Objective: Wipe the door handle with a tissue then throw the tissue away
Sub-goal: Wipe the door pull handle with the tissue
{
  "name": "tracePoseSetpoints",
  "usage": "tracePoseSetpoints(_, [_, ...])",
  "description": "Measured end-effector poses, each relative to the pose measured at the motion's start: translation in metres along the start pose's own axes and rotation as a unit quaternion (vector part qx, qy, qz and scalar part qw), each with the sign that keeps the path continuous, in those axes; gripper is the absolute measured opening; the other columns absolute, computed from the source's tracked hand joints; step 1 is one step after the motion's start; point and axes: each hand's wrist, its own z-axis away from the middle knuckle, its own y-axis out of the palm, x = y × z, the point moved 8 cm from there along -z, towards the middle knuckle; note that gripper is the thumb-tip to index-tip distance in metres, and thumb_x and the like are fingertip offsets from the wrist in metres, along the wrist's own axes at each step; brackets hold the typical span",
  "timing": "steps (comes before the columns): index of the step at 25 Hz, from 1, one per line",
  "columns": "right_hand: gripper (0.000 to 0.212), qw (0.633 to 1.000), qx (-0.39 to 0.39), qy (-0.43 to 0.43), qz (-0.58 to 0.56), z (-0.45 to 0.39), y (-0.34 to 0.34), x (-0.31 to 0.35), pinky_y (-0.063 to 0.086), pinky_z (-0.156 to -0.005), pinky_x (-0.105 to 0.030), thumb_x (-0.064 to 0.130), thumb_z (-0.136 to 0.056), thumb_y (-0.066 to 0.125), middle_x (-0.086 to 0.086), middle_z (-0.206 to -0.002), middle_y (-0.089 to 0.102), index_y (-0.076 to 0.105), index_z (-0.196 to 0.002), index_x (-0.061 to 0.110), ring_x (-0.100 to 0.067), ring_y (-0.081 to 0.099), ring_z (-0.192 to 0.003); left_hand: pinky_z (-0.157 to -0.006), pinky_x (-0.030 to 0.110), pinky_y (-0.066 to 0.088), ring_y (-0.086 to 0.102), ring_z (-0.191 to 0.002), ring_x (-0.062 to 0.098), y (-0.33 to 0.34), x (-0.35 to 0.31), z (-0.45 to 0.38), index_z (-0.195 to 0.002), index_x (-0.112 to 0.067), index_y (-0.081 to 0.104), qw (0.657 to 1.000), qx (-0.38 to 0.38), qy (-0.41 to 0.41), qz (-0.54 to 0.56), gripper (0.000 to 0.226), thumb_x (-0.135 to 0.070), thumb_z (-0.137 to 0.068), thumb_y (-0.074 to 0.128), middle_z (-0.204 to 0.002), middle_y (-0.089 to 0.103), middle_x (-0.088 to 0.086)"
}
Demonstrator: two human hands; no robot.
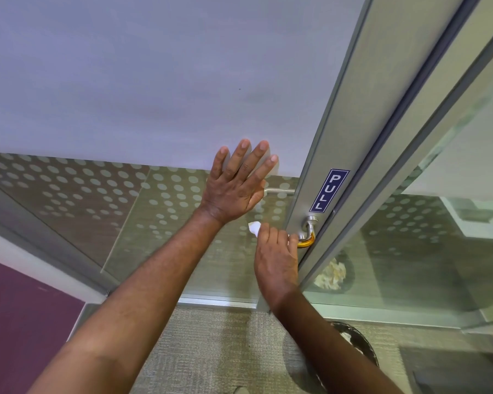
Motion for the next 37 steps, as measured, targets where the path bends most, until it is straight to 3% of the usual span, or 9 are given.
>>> tracePoseSetpoints(4, [0.012, 0.992, 0.106, 0.002, 0.07, -0.021, -0.004, 0.012, 0.032, -0.084, -0.042, 0.023, -0.101, 0.052, -0.001, -0.075, 0.05, 0.06, -0.106, 0.015, -0.021, 0.053, -0.071, -0.131, 0.053, -0.002, -0.006, -0.163, 0.03, 0.0, 0.001, 0.002, -0.167, -0.021, 0.018, 1.0, -0.005, -0.002, -0.002, 0.075, -0.034, -0.101, 0.052, -0.177, -0.001, 0.004])
tracePoseSetpoints(9, [0.027, 0.982, 0.187, 0.015, 0.016, -0.048, 0.004, 0.011, 0.028, -0.108, -0.047, 0.022, -0.1, 0.053, 0.005, -0.069, 0.057, 0.061, -0.127, 0.023, -0.021, 0.058, -0.072, -0.13, 0.053, -0.003, -0.007, -0.163, 0.029, 0.0, 0.001, 0.004, -0.167, -0.022, 0.015, 1.0, 0.006, 0.0, 0.001, 0.077, -0.035, -0.102, 0.051, -0.177, -0.004, 0.004])
tracePoseSetpoints(13, [0.04, 0.996, 0.069, 0.035, -0.036, -0.035, -0.005, 0.006, 0.032, -0.096, -0.045, 0.04, -0.108, 0.027, 0.003, -0.067, 0.055, 0.06, -0.105, 0.017, -0.023, 0.052, -0.066, -0.13, 0.052, -0.004, -0.008, -0.163, 0.029, 0.0, 0.001, 0.003, -0.167, -0.022, 0.015, 1.0, 0.009, -0.002, -0.002, 0.078, -0.035, -0.101, 0.053, -0.176, -0.005, 0.004])
tracePoseSetpoints(17, [0.03, 0.997, -0.032, -0.044, -0.05, 0.004, 0.0, -0.009, 0.037, -0.103, -0.048, 0.021, -0.104, 0.041, -0.005, -0.102, 0.061, 0.05, -0.131, 0.012, -0.026, 0.057, -0.095, -0.13, 0.052, -0.004, -0.009, -0.163, 0.029, -0.001, 0.0, 0.003, -0.168, -0.022, 0.014, 1.0, 0.01, -0.001, -0.001, 0.081, -0.035, -0.099, 0.056, -0.176, -0.006, 0.003])
tracePoseSetpoints(21, [0.028, 0.998, -0.011, -0.058, -0.013, 0.005, 0.003, -0.024, 0.037, -0.105, -0.048, 0.012, -0.1, 0.037, -0.004, -0.104, 0.056, 0.053, -0.123, 0.016, -0.026, 0.053, -0.097, -0.131, 0.052, -0.003, -0.008, -0.163, 0.028, -0.002, 0.001, 0.003, -0.167, -0.022, 0.015, 1.0, 0.006, -0.001, 0.0, 0.081, -0.034, -0.099, 0.056, -0.176, -0.005, 0.003])
tracePoseSetpoints(23, [0.023, 0.997, 0.04, -0.06, 0.001, -0.005, 0.002, -0.019, 0.034, -0.103, -0.047, 0.027, -0.107, 0.031, -0.005, -0.102, 0.057, 0.05, -0.116, 0.017, -0.027, 0.052, -0.096, -0.13, 0.052, -0.002, -0.007, -0.163, 0.028, -0.001, 0.001, 0.002, -0.166, -0.021, 0.02, 1.0, 0.004, -0.002, -0.003, 0.077, -0.033, -0.099, 0.056, -0.176, -0.004, 0.003])
tracePoseSetpoints(26, [0.051, 0.995, 0.081, -0.032, 0.04, -0.019, -0.001, -0.01, 0.031, -0.093, -0.046, 0.053, -0.106, 0.02, -0.004, -0.081, 0.062, 0.057, -0.101, 0.018, -0.027, 0.056, -0.081, -0.13, 0.053, -0.001, -0.006, -0.163, 0.029, -0.001, 0.001, 0.002, -0.164, -0.021, 0.025, 1.0, 0.001, -0.002, -0.007, 0.074, -0.034, -0.098, 0.056, -0.176, -0.004, 0.003])
tracePoseSetpoints(31, [0.055, 0.982, 0.179, 0.056, 0.0, -0.045, 0.004, 0.005, 0.019, -0.116, -0.049, 0.045, -0.107, 0.022, 0.002, -0.063, 0.055, 0.069, -0.097, 0.018, -0.024, 0.065, -0.076, -0.13, 0.053, -0.002, -0.006, -0.163, 0.029, -0.001, 0.001, 0.002, -0.165, -0.021, 0.024, 1.0, 0.004, -0.002, -0.005, 0.076, -0.033, -0.097, 0.057, -0.176, -0.003, 0.003])
tracePoseSetpoints(37, [0.032, 0.998, -0.01, -0.032, -0.054, -0.014, -0.002, -0.005, 0.03, -0.091, -0.045, 0.041, -0.107, 0.035, -0.004, -0.085, 0.063, 0.057, -0.105, 0.018, -0.026, 0.058, -0.082, -0.13, 0.053, 0.0, -0.007, -0.163, 0.029, -0.003, 0.001, 0.002, -0.167, -0.021, 0.017, 1.0, 0.01, 0.0, 0.0, 0.078, -0.034, -0.1, 0.055, -0.176, -0.005, 0.003])
